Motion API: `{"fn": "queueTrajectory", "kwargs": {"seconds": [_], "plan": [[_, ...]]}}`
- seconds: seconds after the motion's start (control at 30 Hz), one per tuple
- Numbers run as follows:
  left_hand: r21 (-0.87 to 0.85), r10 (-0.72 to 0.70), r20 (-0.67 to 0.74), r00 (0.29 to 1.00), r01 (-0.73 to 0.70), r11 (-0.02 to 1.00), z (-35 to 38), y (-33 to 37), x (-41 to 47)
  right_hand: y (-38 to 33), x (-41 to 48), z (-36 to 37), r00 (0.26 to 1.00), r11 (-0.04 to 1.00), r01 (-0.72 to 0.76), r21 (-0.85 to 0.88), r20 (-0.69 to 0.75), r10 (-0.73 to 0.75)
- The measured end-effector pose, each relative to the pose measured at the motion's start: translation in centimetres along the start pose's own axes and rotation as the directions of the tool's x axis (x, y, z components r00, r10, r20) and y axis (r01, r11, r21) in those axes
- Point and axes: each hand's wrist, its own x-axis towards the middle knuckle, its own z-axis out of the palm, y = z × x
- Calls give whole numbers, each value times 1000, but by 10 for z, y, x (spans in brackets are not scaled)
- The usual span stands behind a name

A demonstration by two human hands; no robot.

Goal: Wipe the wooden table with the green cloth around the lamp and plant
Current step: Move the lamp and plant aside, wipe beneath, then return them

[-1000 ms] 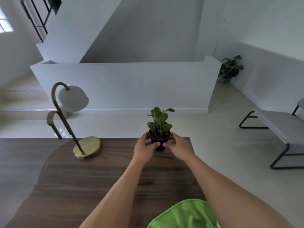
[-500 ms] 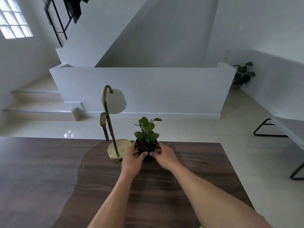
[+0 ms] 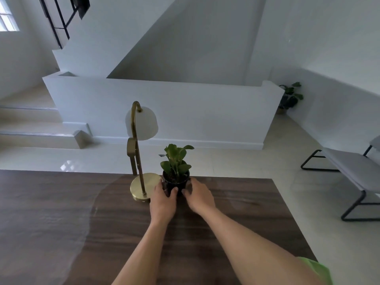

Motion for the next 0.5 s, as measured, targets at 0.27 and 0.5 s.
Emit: {"fn": "queueTrajectory", "kwargs": {"seconds": [0.27, 0.5], "plan": [[157, -33, 30, 999, 28, 987, 8, 5, -39, 40, -34, -30, 998, 995, -58, -78, 27, 61], [273, 135, 188, 973, -184, 944, 46, 23, -97, 74, -97, -70, 994, 986, -9, -165, -113, -10]]}}
